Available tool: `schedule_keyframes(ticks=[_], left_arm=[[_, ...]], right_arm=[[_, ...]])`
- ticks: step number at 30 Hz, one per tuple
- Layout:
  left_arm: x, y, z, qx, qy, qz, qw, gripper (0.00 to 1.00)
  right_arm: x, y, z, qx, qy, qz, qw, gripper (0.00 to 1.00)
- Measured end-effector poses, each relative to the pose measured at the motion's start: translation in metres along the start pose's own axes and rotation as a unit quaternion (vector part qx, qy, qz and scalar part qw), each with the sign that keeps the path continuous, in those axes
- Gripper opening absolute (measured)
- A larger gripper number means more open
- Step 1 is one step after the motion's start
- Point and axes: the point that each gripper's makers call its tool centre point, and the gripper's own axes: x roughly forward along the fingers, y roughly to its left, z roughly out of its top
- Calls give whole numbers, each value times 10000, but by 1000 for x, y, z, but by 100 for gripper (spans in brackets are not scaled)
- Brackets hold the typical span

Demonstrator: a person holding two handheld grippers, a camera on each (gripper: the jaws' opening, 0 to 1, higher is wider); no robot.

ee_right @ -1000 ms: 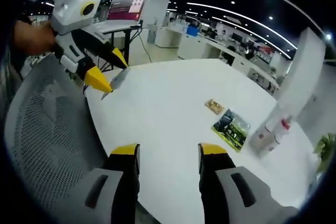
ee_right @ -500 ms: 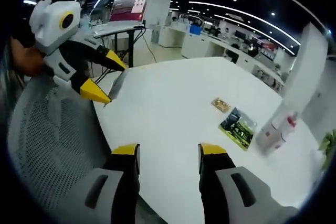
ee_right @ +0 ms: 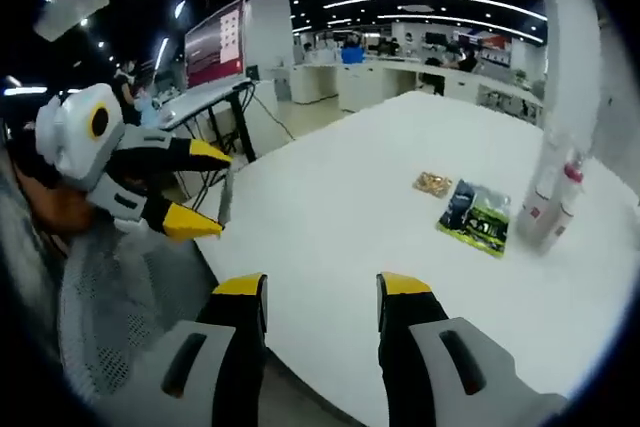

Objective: Arrange the skincare products in the storage area until every visible bottle or jar stands upright without overlapping.

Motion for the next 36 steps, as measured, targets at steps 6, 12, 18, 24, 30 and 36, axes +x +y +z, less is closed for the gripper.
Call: schedule_keyframes(ticks=[6, 12, 18, 24, 30, 36], left_arm=[[3, -7, -5, 132, 144, -137, 9997, 41], [4, -21, 9, 362, -70, -328, 9988, 41], [3, -34, 15, 575, -184, -521, 9968, 41], [2, -43, 25, 845, -393, -647, 9935, 41], [2, -56, 27, 865, -411, -861, 9917, 41], [0, -50, 25, 445, -337, -921, 9942, 36]], right_arm=[[7, 6, 11, 1169, -523, 110, 9917, 42], [7, 29, 14, 1106, -528, 676, 9902, 38], [12, 39, 5, 895, -315, 908, 9913, 28], [12, 45, 2, 984, -231, 1142, 9883, 14], [9, 49, -1, 381, -165, 1191, 9920, 1], [6, 34, -1, -225, -178, 743, 9968, 0]])
